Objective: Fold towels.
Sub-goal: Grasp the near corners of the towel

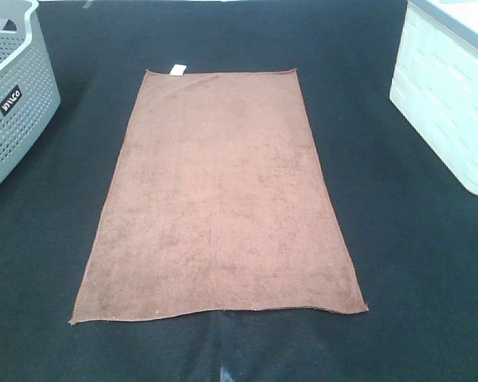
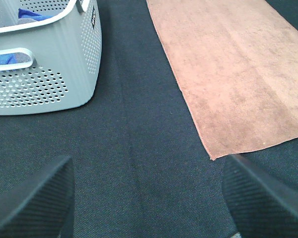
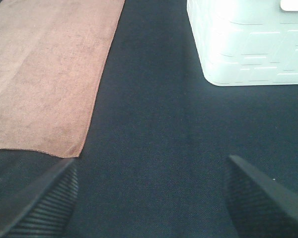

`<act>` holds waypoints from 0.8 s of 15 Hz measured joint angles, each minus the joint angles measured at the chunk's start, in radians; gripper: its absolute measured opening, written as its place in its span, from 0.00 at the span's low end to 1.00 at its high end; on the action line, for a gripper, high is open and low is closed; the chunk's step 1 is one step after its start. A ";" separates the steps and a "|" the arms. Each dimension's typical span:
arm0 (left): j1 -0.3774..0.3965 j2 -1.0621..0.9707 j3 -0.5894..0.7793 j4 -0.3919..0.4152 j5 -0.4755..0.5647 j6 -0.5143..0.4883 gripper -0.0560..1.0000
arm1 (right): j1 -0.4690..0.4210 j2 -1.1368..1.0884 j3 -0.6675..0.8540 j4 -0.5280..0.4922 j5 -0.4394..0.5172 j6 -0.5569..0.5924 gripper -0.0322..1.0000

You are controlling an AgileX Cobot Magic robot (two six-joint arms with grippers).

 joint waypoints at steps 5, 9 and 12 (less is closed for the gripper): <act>0.000 0.000 0.000 0.000 0.000 0.000 0.79 | 0.000 0.000 0.000 0.000 0.000 0.000 0.76; 0.000 0.000 0.000 0.000 0.000 0.000 0.79 | 0.000 0.000 0.000 0.000 0.000 0.000 0.76; 0.000 0.000 0.000 0.000 0.000 0.000 0.79 | 0.000 0.000 0.000 0.000 0.000 0.000 0.76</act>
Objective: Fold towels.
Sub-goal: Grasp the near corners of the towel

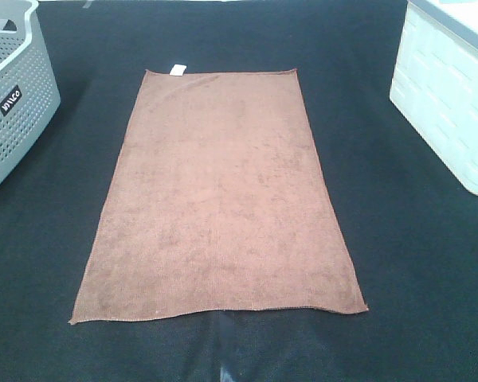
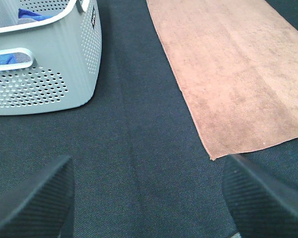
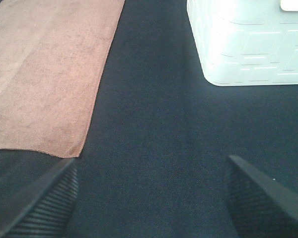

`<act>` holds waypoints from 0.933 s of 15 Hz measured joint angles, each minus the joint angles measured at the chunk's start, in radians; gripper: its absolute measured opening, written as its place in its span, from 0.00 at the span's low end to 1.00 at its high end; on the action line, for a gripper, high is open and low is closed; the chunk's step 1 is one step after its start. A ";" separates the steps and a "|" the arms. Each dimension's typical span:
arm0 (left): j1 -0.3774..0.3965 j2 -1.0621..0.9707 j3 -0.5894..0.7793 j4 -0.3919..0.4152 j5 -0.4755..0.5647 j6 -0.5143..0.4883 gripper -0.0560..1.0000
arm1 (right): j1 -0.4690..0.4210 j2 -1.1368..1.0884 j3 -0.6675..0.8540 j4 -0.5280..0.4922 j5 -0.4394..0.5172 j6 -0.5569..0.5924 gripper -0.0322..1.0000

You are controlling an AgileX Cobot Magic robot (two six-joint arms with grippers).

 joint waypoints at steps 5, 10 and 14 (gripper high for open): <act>0.000 0.000 0.000 0.000 0.000 0.000 0.79 | 0.000 0.000 0.000 0.000 0.000 0.000 0.76; 0.000 0.000 0.000 0.000 0.000 0.000 0.79 | 0.000 0.000 0.000 0.000 0.000 0.000 0.76; 0.000 0.000 0.000 0.000 0.000 0.000 0.79 | 0.000 0.000 0.000 0.000 0.000 0.000 0.76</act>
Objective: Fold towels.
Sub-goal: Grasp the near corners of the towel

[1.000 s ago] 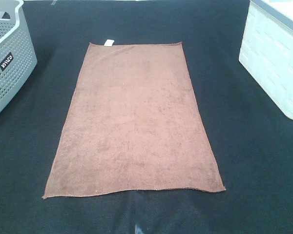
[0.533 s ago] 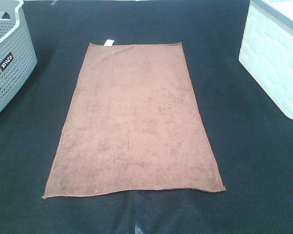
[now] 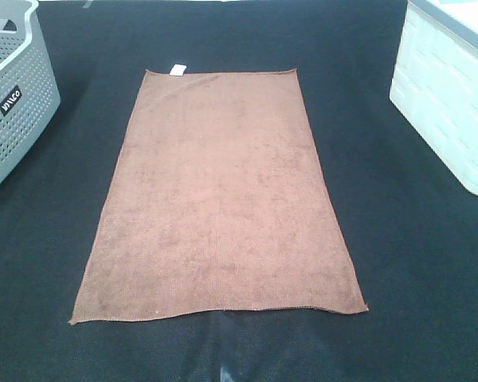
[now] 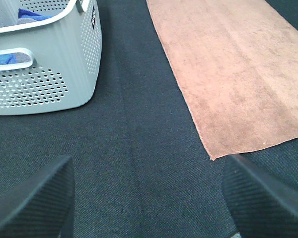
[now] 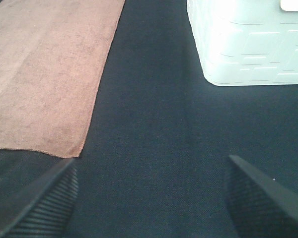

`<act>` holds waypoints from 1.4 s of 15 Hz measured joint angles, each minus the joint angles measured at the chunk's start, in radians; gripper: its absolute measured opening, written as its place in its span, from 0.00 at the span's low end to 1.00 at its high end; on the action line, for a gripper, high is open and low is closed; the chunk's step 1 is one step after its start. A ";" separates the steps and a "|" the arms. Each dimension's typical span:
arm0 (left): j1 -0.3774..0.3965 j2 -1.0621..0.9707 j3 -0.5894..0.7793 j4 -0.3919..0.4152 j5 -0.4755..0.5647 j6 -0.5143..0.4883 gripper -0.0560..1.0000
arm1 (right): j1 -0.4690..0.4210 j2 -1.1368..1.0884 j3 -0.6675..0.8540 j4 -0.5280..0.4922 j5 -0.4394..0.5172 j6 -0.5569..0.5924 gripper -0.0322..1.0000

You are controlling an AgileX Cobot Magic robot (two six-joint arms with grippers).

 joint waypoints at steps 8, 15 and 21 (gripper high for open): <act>0.000 0.060 0.022 -0.038 -0.442 -0.058 0.75 | 0.000 0.169 -0.031 -0.018 -0.133 0.061 0.76; 0.000 0.647 0.043 -0.315 -0.682 -0.077 0.75 | 0.000 0.657 -0.084 -0.005 -0.204 0.122 0.76; 0.000 1.308 -0.029 -0.624 -0.563 0.209 0.75 | 0.000 1.207 -0.124 0.268 -0.220 -0.106 0.76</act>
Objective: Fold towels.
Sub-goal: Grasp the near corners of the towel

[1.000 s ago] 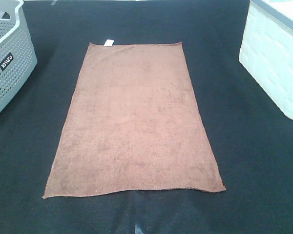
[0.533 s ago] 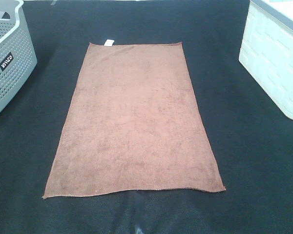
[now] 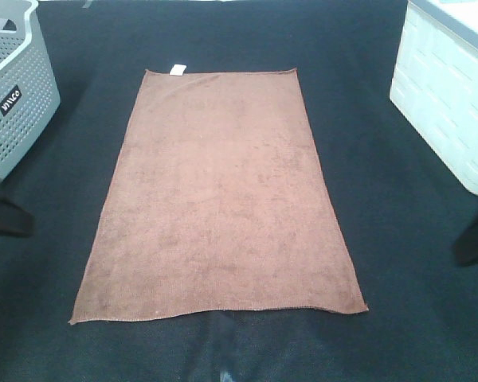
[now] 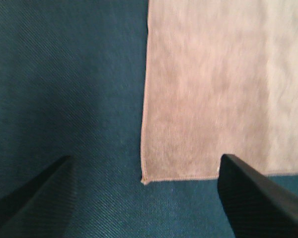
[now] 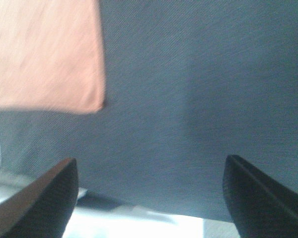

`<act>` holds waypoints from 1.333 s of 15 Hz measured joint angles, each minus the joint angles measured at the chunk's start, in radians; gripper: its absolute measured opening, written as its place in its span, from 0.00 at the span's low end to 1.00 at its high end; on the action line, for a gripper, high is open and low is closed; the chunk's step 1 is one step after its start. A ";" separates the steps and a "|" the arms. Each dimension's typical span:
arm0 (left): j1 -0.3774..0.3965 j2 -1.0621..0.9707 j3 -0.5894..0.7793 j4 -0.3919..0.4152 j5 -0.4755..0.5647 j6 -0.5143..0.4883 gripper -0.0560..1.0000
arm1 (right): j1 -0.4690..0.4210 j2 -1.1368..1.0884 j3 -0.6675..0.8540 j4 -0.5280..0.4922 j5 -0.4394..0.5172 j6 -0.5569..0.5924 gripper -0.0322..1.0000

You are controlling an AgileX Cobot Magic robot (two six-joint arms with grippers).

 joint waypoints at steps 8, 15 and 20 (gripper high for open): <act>0.000 0.388 -0.050 -0.518 0.017 0.560 0.75 | 0.000 0.412 -0.001 0.490 -0.142 -0.499 0.76; 0.000 0.543 -0.053 -0.759 0.053 0.842 0.75 | 0.000 0.603 -0.003 0.721 -0.167 -0.756 0.76; -0.086 0.610 -0.117 -0.819 0.090 0.897 0.74 | 0.122 0.685 -0.013 0.916 -0.217 -0.861 0.70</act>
